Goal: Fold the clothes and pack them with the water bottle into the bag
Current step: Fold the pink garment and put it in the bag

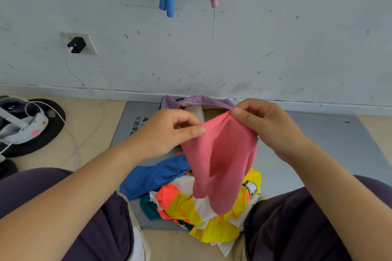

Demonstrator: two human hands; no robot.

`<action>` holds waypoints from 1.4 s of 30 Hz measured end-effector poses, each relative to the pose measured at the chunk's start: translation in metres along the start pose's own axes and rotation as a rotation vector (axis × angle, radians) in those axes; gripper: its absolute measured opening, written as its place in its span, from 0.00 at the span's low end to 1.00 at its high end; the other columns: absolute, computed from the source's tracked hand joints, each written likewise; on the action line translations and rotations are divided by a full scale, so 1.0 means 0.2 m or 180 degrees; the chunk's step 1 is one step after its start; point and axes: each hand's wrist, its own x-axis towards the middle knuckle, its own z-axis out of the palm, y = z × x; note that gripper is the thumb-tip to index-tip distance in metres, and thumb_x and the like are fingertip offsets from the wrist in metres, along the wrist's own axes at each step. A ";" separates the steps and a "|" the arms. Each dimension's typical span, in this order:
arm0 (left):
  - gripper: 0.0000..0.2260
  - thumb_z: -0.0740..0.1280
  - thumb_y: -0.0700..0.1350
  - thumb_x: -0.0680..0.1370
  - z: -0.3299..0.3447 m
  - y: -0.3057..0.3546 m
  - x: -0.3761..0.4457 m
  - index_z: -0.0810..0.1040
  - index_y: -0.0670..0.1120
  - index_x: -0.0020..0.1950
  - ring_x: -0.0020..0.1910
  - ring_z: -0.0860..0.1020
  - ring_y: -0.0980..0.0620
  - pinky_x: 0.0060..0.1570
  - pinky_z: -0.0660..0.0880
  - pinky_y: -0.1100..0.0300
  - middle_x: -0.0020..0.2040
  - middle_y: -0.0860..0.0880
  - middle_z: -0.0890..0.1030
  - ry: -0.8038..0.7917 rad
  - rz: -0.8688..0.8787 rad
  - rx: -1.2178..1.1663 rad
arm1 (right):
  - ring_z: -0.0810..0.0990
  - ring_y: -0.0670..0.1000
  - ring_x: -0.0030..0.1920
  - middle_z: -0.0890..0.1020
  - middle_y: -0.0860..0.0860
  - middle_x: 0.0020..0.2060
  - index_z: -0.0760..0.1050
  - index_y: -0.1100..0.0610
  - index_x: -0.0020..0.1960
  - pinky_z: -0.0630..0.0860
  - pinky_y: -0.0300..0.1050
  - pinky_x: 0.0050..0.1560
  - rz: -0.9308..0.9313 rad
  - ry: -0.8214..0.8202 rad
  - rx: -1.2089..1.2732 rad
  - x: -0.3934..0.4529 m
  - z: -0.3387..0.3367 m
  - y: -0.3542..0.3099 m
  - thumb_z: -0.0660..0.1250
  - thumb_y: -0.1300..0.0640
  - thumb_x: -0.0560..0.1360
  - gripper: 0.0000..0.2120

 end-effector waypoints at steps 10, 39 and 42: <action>0.11 0.75 0.52 0.72 -0.11 -0.02 0.02 0.82 0.46 0.35 0.24 0.72 0.62 0.27 0.66 0.73 0.26 0.57 0.76 0.0830 -0.0196 0.0429 | 0.75 0.47 0.38 0.83 0.62 0.42 0.83 0.58 0.43 0.70 0.44 0.43 0.0100 0.0524 -0.0352 0.03 -0.02 0.02 0.70 0.55 0.76 0.07; 0.05 0.71 0.46 0.77 -0.10 0.02 0.02 0.83 0.45 0.46 0.33 0.75 0.54 0.37 0.71 0.61 0.36 0.38 0.81 0.1559 -0.0109 -0.0127 | 0.82 0.48 0.44 0.85 0.53 0.43 0.83 0.61 0.47 0.78 0.40 0.52 0.0229 -0.1039 -0.0335 -0.01 0.02 0.01 0.72 0.58 0.74 0.06; 0.10 0.73 0.50 0.75 -0.08 0.03 0.00 0.81 0.52 0.55 0.26 0.71 0.53 0.30 0.68 0.64 0.29 0.39 0.76 0.0914 -0.0083 -0.0278 | 0.83 0.48 0.43 0.86 0.54 0.40 0.84 0.60 0.44 0.79 0.38 0.49 0.0165 -0.1031 -0.0013 -0.02 0.04 0.01 0.74 0.59 0.71 0.04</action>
